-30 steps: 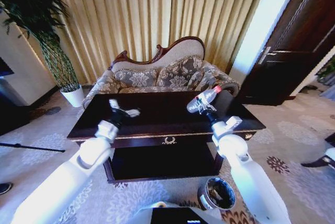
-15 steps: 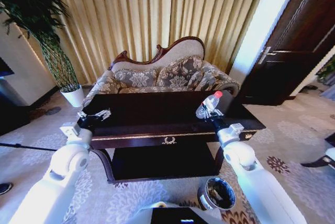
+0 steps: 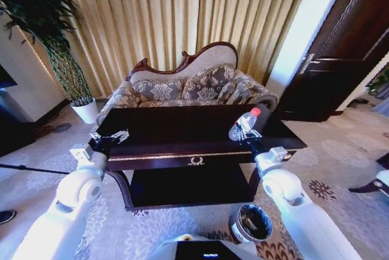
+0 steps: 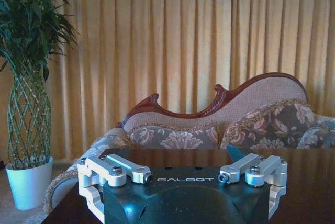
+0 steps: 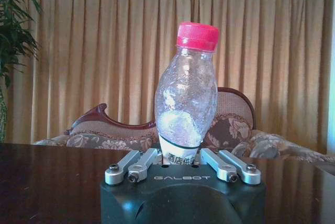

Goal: Move to the front of the table and place the trash on the table into the trash bin.

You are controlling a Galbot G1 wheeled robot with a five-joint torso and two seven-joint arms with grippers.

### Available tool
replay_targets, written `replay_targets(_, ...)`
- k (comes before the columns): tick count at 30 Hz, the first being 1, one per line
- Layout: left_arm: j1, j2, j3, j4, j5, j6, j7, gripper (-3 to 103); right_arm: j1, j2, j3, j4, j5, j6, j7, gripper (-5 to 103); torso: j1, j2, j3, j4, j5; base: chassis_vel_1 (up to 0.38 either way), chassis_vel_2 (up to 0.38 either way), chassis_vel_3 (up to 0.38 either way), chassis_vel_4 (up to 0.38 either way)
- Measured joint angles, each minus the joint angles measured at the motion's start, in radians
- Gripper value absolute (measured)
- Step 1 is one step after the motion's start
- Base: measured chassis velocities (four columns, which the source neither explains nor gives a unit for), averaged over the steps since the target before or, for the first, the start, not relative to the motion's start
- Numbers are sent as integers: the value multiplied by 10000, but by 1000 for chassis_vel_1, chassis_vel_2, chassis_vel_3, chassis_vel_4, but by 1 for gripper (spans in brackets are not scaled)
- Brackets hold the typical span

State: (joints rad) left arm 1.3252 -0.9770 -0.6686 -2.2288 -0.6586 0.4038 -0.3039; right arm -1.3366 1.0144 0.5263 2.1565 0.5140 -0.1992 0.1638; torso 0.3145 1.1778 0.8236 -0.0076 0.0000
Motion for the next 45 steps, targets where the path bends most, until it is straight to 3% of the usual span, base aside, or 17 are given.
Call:
replay_targets(14, 14, -35, 72, -56, 53, -23, 54, 100, -605, 214, 287, 246, 33, -3, 119, 21, -11, 6, -5, 0, -1, 212, -201, -212, 205)
replay_targets(19, 120, -159, 112, -189, 88, -29, 59, 100, -732, 520, 188, -599, -156, -2, 127, 21, -11, 6, -4, 1, -1, 19, -26, -30, 21)
replay_targets(28, 319, -352, 28, -458, 112, -50, 74, 100, -467, 876, 258, -4509, -674, 47, 209, 21, 2, -2, 1, -1, -1, -5, 10, 12, -8)
replay_targets(35, 372, -408, -126, -556, 99, -58, 64, 100, 440, 1303, 83, -7906, -1009, 758, 223, 21, -5, 2, -2, -2, 1, 0, 0, 0, 0)
replay_targets(43, 455, -483, -187, -585, 83, -60, 63, 100, 1203, 1661, -8, -9942, -1293, 1271, 205, 18, -5, 1, -2, 1, 0, 0, 0, 0, 0)
replay_targets(45, 455, -511, -128, -590, 86, -62, 63, 100, 1289, 1707, -36, -10127, -1296, 1272, 207, 27, -5, 1, -2, 1, -1, 0, 0, 0, 0)
